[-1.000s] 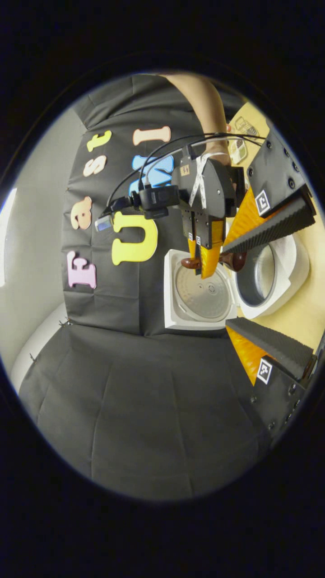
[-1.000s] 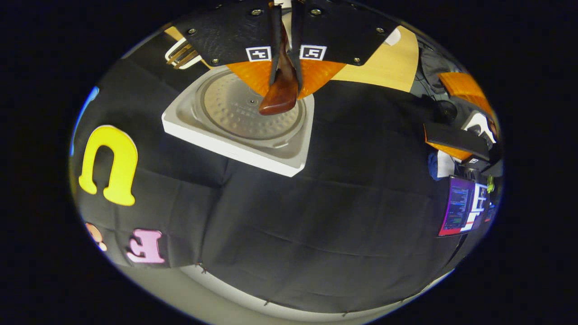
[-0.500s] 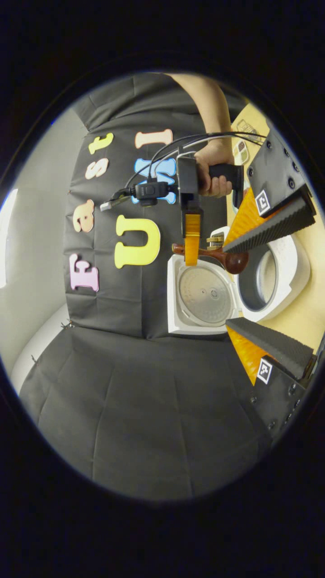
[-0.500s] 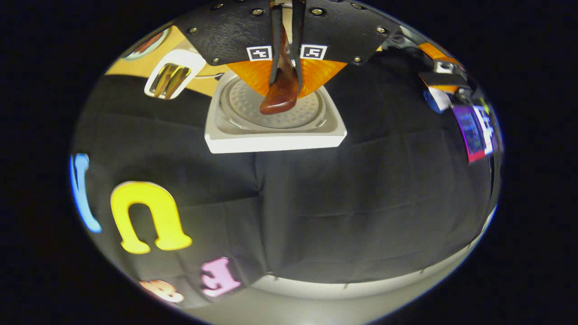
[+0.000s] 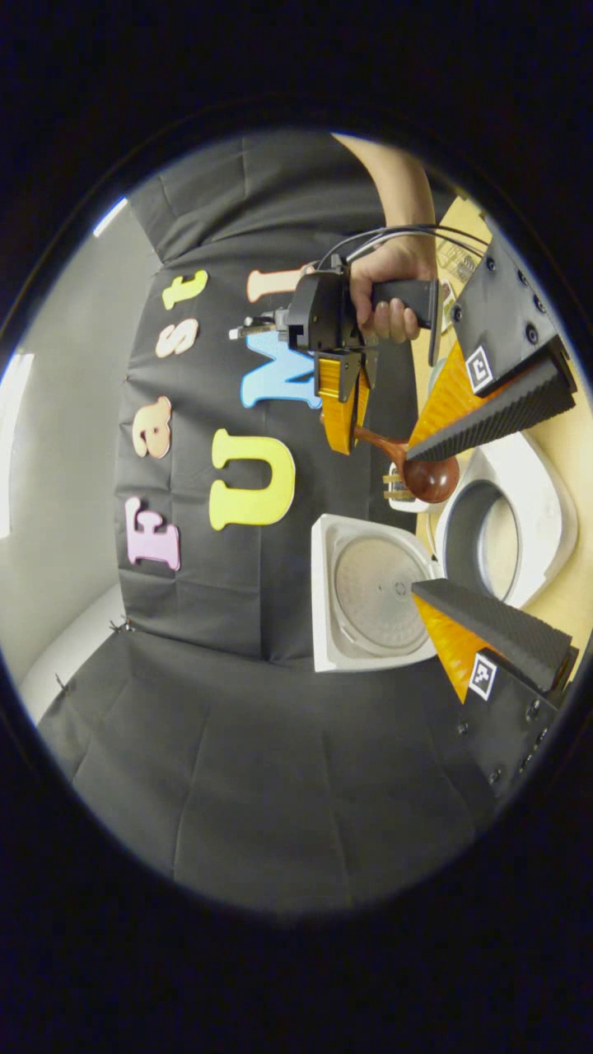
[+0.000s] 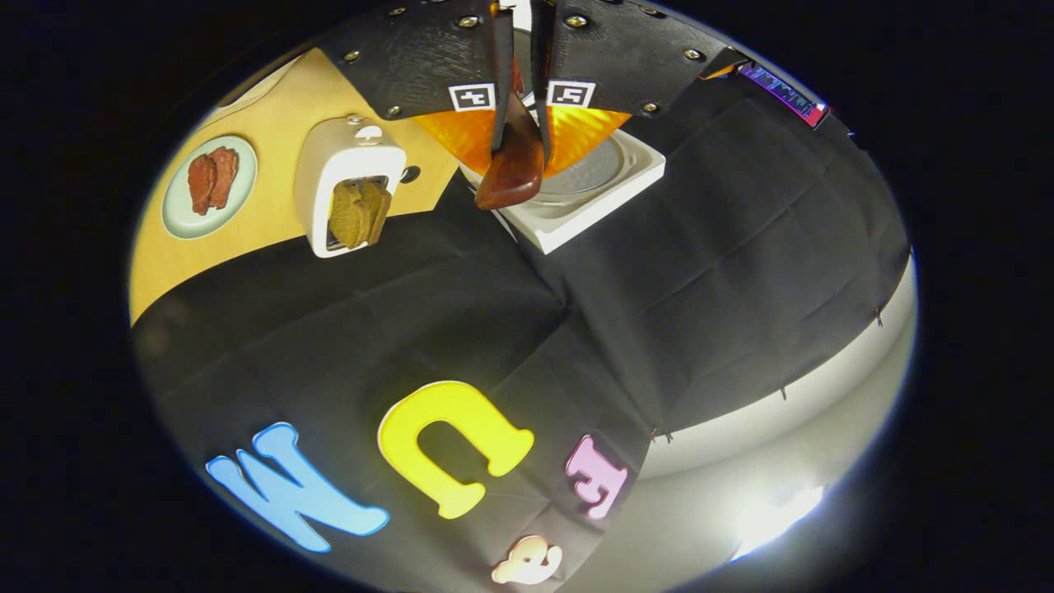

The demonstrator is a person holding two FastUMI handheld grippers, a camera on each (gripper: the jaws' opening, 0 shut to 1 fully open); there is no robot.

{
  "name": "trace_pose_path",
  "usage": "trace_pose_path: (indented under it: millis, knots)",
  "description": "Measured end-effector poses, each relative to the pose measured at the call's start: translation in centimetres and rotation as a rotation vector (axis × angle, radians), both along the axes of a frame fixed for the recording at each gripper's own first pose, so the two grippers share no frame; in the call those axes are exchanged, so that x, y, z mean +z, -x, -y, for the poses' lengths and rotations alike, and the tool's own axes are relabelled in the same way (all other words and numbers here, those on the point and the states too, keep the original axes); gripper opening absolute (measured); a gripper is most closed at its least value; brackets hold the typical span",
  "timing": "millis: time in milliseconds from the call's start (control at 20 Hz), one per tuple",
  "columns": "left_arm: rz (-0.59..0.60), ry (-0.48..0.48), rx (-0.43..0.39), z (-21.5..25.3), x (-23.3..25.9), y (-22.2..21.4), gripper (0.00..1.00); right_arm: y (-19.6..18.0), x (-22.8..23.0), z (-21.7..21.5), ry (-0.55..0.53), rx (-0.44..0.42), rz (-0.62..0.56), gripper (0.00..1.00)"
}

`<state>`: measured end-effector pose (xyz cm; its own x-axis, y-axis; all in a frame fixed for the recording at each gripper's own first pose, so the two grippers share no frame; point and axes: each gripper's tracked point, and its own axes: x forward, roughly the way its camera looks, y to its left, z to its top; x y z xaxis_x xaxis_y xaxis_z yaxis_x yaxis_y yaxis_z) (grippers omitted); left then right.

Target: Close the left gripper, press the button to open the rice cooker; take a wooden spoon from the chopstick holder with the right hand, scoop a spoonful of rice and pour it into the rice cooker, then put the wooden spoon back into the chopstick holder.

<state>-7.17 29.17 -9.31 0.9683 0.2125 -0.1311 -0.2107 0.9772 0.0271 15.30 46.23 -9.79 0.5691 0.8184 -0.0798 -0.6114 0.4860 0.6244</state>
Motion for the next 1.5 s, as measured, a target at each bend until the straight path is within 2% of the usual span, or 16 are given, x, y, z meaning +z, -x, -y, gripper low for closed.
trace_pose_path:
  millis: [250, 700, 1150, 1500]
  knots:
    - [0.015, -0.003, -0.074, 3.0, 0.7, -2.7, 1.00, 0.1, 1.6, 6.8, -0.085, -0.087, -0.029, 0.09]
    - [0.019, 0.030, -0.171, 8.7, 1.1, -6.2, 1.00, 1.5, 2.9, 17.5, -0.113, -0.240, -0.044, 0.09]
    - [0.019, 0.038, -0.273, 15.6, 1.5, -9.0, 1.00, 3.0, 3.3, 28.7, -0.068, -0.400, -0.014, 0.08]
    - [0.016, 0.041, -0.296, 18.5, 1.4, -10.2, 1.00, 3.3, 2.7, 35.5, -0.043, -0.493, -0.022, 0.08]
